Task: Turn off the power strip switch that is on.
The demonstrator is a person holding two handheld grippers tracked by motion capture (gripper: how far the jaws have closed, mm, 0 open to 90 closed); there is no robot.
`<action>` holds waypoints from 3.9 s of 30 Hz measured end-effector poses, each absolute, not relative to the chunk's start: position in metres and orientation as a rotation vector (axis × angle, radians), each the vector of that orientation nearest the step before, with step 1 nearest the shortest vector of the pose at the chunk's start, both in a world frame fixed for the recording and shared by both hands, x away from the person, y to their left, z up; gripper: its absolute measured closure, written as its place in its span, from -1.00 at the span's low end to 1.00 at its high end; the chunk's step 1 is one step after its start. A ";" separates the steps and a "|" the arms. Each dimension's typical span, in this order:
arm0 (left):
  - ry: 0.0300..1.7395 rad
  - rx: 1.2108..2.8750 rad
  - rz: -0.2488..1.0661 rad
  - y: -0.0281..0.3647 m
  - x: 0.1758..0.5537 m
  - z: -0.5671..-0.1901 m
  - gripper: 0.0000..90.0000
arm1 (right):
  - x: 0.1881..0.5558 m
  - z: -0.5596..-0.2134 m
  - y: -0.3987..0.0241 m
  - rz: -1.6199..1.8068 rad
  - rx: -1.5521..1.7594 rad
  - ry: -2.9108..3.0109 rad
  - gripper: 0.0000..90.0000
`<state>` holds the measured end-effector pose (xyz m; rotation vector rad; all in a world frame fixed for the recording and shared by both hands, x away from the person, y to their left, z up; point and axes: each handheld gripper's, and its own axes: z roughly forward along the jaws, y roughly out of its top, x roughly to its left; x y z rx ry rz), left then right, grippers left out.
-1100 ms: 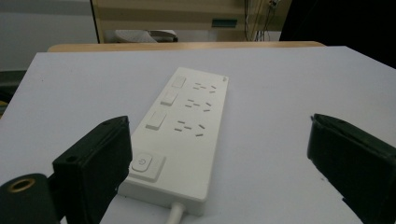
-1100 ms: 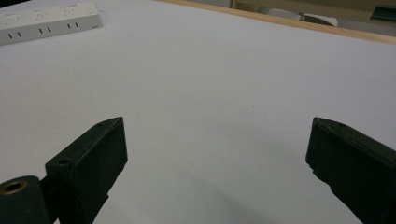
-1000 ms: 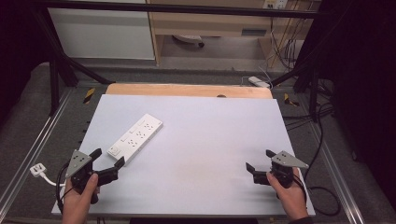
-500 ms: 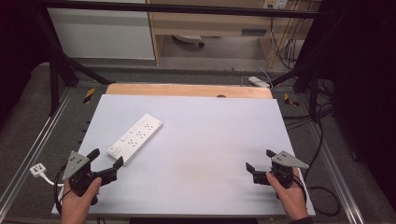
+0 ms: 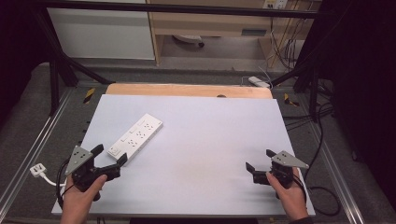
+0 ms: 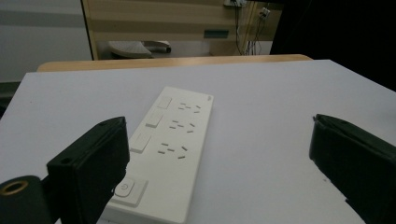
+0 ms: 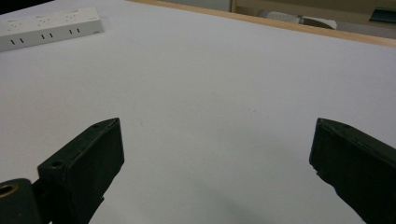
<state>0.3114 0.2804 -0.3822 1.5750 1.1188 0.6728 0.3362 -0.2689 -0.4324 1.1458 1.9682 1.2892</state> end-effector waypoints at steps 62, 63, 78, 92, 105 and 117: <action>1.072 1.606 0.673 0.238 0.408 -0.325 -0.86 | 0.338 -0.431 -0.267 1.317 1.124 1.990 -0.95; 1.075 1.607 0.674 0.237 0.409 -0.325 -0.86 | 0.338 -0.431 -0.267 1.317 1.124 1.990 -0.95; 1.106 1.610 0.675 0.232 0.430 -0.331 -0.80 | 0.337 -0.431 -0.266 1.319 1.115 1.999 -0.95; 1.149 1.603 0.693 0.237 0.448 -0.340 -0.73 | 0.337 -0.431 -0.266 1.322 1.116 2.003 -0.95; 1.173 1.664 0.728 0.231 0.470 -0.340 -0.64 | 0.337 -0.431 -0.265 1.326 1.108 2.011 -0.95; 1.204 1.664 0.731 0.235 0.489 -0.349 -0.59 | 0.336 -0.431 -0.265 1.329 1.103 2.020 -0.95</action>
